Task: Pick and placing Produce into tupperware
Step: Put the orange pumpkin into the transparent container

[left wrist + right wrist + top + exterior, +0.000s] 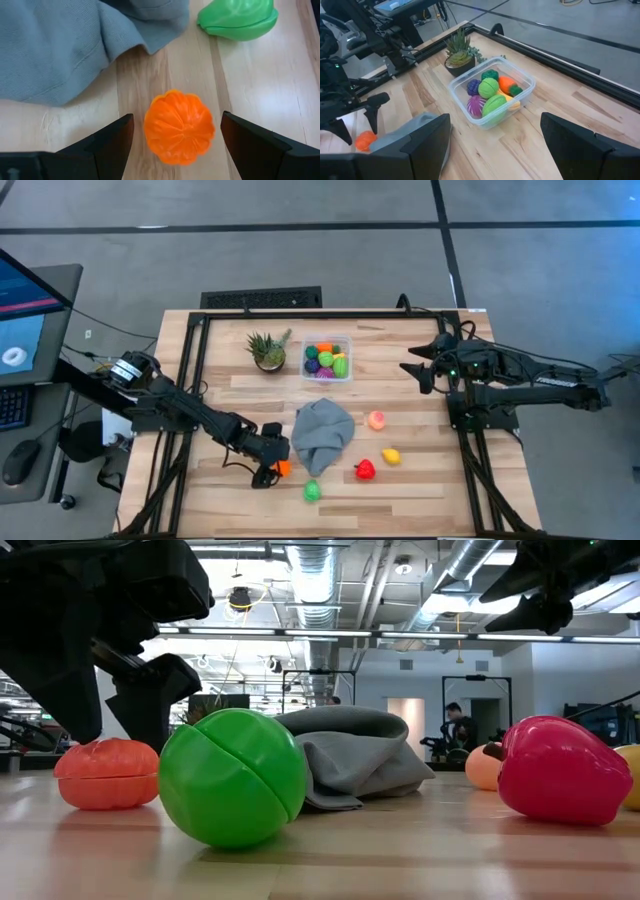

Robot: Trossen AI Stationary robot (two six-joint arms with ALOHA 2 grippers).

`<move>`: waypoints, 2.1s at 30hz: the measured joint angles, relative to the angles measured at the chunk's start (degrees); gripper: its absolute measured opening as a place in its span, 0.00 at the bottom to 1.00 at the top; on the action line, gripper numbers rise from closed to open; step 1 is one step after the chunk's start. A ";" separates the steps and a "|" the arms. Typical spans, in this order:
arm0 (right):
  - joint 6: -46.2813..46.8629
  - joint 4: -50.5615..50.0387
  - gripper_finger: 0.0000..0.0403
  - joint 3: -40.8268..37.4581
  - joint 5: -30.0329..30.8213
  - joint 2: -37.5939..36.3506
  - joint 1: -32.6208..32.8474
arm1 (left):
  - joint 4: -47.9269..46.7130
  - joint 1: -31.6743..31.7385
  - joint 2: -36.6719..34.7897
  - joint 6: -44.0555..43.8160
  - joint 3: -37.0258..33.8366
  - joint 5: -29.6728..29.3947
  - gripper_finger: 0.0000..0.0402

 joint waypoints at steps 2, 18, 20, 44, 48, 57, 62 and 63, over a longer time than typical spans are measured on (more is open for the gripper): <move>0.01 0.00 0.83 0.00 0.01 0.00 0.00 | 0.11 0.00 0.00 0.00 0.00 0.00 0.71; 0.05 0.04 0.83 -0.02 0.00 0.00 0.02 | 1.25 0.11 8.91 0.62 4.60 1.35 0.71; 0.05 0.04 0.83 -0.02 0.00 0.00 0.02 | 0.87 0.11 8.98 0.61 4.81 1.02 0.71; 0.01 -0.02 0.83 -0.02 0.00 0.00 0.02 | -9.44 0.09 9.27 6.18 7.76 -0.20 0.70; 0.01 -0.02 0.83 -0.02 0.00 0.00 0.02 | -9.51 0.13 9.26 4.92 7.76 -0.32 0.64; 0.03 -0.02 0.83 -0.02 0.00 0.00 0.02 | -9.59 0.13 9.20 4.66 7.76 -0.32 0.61; 0.03 -0.02 0.83 -0.02 0.00 0.00 0.02 | -9.60 0.13 9.20 4.44 7.74 -0.31 0.63; 0.03 -0.02 0.83 -0.02 0.00 0.00 0.02 | -9.59 0.13 9.20 4.21 7.74 -0.31 0.63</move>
